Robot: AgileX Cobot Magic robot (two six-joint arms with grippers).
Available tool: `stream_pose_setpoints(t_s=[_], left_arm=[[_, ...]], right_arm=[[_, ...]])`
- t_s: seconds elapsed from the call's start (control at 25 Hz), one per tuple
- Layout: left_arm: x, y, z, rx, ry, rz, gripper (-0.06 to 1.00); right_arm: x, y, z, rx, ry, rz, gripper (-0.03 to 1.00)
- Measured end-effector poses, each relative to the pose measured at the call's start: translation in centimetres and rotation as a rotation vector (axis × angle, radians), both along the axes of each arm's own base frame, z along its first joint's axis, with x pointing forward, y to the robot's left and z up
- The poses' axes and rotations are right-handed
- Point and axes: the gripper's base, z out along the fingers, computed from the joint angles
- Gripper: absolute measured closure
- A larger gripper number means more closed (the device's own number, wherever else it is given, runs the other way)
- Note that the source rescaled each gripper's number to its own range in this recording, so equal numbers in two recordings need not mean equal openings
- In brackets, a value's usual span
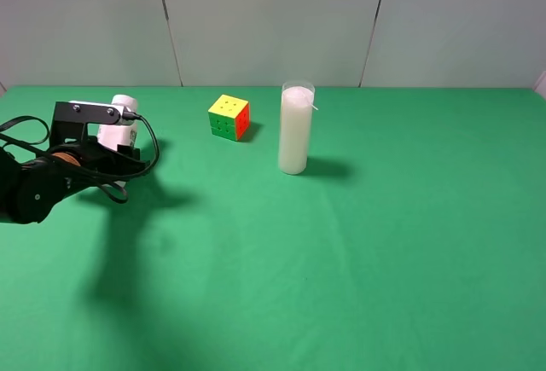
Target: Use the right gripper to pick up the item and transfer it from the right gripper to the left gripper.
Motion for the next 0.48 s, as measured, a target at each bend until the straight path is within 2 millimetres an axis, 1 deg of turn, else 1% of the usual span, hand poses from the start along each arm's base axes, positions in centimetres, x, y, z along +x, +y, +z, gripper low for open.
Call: stream_pose_setpoints(t_s=[0.28, 0.32, 0.36, 0.44, 0.48], left_arm=[[0.0, 0.0, -0.01, -0.002, 0.001, 0.001, 0.94], [0.0, 0.0, -0.01, -0.003, 0.001, 0.001, 0.91], [0.0, 0.0, -0.01, -0.003, 0.001, 0.001, 0.84], [0.07, -0.01, 0.11, -0.004, -0.012, 0.001, 0.62], [0.09, -0.01, 0.16, -0.005, -0.015, 0.001, 0.49]], right_arm=[[0.0, 0.0, 0.0, 0.0, 0.0, 0.0, -0.03], [0.0, 0.0, 0.0, 0.0, 0.0, 0.0, -0.03], [0.0, 0.0, 0.0, 0.0, 0.0, 0.0, -0.03], [0.0, 0.0, 0.0, 0.0, 0.0, 0.0, -0.03], [0.0, 0.0, 0.0, 0.0, 0.0, 0.0, -0.03]])
